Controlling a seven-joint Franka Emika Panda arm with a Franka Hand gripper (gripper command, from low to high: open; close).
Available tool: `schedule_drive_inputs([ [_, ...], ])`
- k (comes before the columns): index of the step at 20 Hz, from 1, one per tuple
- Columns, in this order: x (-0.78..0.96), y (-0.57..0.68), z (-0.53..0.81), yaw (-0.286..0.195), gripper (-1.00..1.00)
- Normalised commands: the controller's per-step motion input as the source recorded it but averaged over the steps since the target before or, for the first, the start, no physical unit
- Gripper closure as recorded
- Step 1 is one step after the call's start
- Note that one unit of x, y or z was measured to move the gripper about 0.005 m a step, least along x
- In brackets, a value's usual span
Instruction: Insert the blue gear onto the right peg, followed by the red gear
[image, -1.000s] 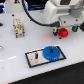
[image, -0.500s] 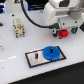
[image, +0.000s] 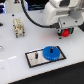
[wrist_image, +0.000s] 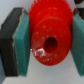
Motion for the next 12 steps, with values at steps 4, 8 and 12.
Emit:
schedule_drive_inputs([
  [4, 0.29, -0.06, 0.62, 0.000, 1.00],
  [8, 0.44, -0.42, 0.52, 0.000, 1.00],
  [12, 0.49, -0.49, 0.48, 0.000, 1.00],
])
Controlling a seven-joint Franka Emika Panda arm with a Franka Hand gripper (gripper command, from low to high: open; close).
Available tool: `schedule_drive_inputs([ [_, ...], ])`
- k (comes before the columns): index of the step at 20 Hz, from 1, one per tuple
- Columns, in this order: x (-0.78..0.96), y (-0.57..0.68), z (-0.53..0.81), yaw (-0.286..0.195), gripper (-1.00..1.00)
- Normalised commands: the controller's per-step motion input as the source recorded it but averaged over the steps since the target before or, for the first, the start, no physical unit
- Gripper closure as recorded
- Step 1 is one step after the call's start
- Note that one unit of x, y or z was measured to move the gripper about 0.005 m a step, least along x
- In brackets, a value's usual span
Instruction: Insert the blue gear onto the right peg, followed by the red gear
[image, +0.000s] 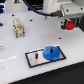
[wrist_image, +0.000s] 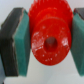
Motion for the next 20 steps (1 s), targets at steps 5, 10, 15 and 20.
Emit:
schedule_drive_inputs([
  [5, 0.52, -0.39, 0.43, 0.000, 1.00],
  [10, 0.61, -0.36, 0.34, 0.000, 1.00],
  [15, 0.68, -0.33, 0.26, 0.000, 1.00],
  [20, 0.76, -0.27, 0.12, 0.000, 1.00],
])
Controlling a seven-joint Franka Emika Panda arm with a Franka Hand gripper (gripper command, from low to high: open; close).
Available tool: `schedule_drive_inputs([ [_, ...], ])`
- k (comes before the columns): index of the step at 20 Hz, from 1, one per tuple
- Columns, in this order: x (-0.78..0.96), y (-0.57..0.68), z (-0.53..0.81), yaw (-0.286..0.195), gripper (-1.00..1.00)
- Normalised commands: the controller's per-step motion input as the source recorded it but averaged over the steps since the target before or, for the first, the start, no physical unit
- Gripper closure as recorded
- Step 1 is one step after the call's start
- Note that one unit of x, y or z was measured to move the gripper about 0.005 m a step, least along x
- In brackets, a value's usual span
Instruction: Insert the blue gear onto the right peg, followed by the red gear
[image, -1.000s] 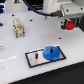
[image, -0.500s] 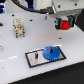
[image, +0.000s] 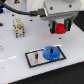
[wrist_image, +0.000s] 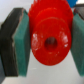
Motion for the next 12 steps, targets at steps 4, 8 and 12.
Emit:
schedule_drive_inputs([
  [4, 0.75, -0.24, 0.09, 0.000, 1.00],
  [8, 0.59, -0.19, 0.00, 0.000, 1.00],
  [12, 0.35, -0.16, -0.08, 0.000, 1.00],
])
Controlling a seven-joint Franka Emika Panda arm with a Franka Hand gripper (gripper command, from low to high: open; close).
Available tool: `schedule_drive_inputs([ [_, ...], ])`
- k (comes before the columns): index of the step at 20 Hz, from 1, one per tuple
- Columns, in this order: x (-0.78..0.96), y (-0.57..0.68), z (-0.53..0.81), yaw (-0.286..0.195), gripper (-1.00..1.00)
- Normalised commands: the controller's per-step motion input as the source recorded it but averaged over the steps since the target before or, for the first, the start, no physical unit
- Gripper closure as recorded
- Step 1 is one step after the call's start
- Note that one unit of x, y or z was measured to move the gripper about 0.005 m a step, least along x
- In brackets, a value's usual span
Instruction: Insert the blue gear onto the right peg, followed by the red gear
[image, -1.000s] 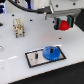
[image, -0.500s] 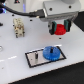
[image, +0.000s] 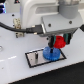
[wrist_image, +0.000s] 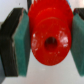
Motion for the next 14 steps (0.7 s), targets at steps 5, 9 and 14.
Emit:
schedule_drive_inputs([
  [5, 0.14, -0.11, -0.11, 0.000, 1.00],
  [9, 0.02, -0.04, -0.04, 0.000, 1.00],
  [14, 0.01, -0.01, -0.02, 0.000, 1.00],
])
